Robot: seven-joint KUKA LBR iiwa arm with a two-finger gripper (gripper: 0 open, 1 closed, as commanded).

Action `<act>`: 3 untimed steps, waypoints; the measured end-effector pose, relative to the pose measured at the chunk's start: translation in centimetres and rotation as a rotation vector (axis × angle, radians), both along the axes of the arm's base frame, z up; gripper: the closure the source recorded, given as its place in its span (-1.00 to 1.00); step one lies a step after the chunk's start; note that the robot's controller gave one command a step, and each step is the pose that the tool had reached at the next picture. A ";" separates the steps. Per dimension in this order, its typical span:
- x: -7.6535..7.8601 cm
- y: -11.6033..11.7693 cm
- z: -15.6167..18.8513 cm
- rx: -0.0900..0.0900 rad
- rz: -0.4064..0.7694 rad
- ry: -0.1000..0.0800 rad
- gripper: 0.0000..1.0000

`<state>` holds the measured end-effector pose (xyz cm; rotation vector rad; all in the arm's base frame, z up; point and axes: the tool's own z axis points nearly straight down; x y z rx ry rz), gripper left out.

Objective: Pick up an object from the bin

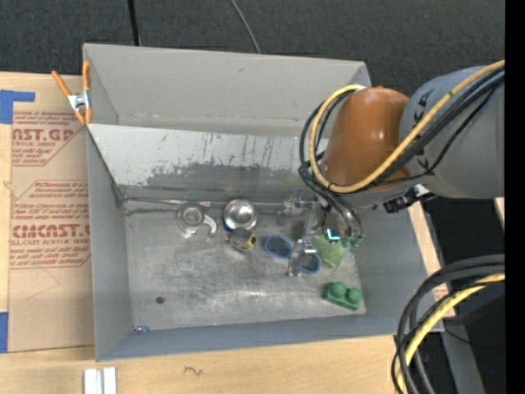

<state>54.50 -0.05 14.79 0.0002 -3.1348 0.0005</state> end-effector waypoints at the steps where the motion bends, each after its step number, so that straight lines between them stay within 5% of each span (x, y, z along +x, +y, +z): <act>1: 1.5 -4.3 -7.1 0.001 0.176 -0.008 -1.00; 2: 1.5 -4.2 -7.0 0.002 0.176 -0.006 1.00; 3: -0.6 -1.5 10.5 0.000 0.186 -0.017 1.00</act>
Offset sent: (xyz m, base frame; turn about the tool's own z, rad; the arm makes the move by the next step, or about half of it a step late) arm 0.0151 -0.0424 -0.0704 -0.1769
